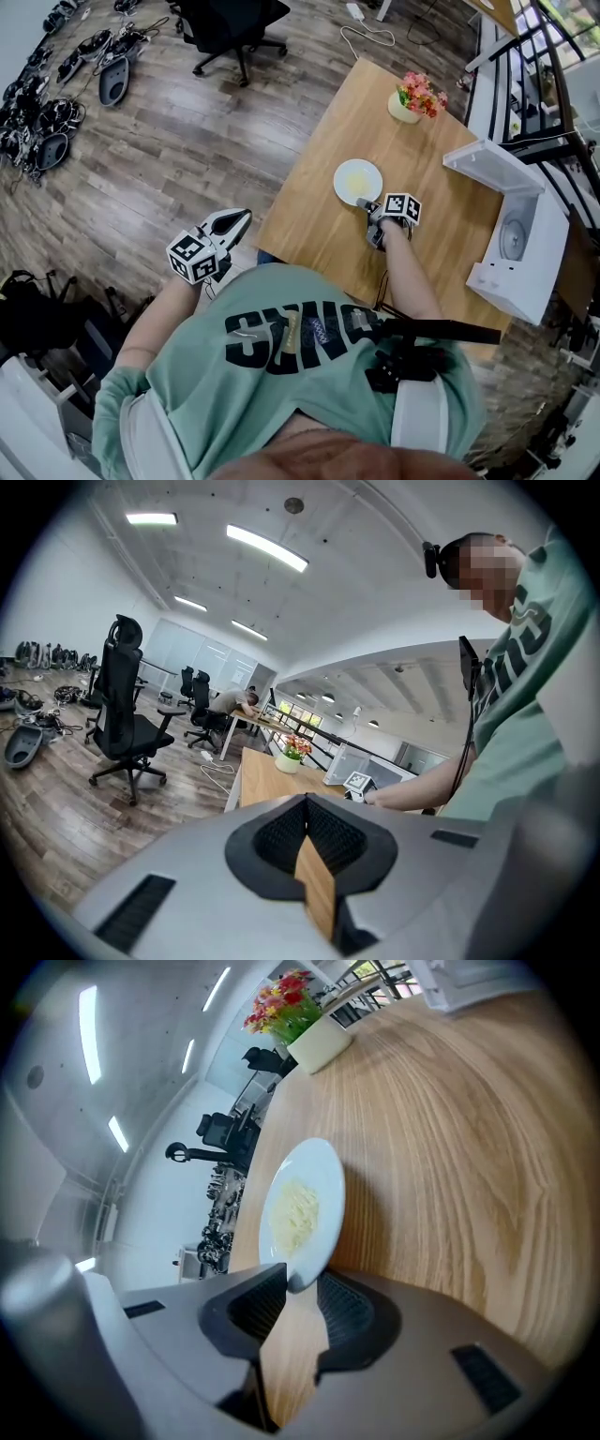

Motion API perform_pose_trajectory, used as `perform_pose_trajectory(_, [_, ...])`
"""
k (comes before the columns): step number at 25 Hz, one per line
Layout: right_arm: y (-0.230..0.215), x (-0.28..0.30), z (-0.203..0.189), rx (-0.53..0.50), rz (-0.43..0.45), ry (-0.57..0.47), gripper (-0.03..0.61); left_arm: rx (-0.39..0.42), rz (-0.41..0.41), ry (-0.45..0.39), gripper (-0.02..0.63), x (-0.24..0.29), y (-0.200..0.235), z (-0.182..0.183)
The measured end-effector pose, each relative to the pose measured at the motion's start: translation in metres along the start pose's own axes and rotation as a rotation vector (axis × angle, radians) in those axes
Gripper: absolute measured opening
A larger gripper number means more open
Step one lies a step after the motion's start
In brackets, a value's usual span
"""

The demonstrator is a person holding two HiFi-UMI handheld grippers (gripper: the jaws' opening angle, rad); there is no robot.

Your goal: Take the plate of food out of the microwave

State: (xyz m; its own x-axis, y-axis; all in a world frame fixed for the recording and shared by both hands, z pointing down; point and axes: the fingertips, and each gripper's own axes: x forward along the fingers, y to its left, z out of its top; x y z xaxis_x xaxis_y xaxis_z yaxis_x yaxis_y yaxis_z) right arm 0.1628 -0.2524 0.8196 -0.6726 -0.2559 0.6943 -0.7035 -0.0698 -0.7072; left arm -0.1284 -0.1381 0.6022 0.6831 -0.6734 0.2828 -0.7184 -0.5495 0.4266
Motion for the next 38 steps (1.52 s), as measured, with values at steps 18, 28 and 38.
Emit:
perform_pose_trajectory(18, [-0.004,-0.069,0.020,-0.137,-0.155,-0.160,0.189,0.016,-0.081,-0.054,0.003,0.027,-0.010,0.023])
perform_pose_trajectory(28, [0.055,-0.177,0.025,-0.175,0.064,-0.476,0.187,0.128,-0.286,-0.106,0.003,0.076,-0.023,0.087])
perform_pose_trajectory(38, [0.081,-0.288,0.008,-0.258,-0.052,-0.757,0.014,0.114,-0.463,-0.081,0.003,0.125,-0.032,0.120])
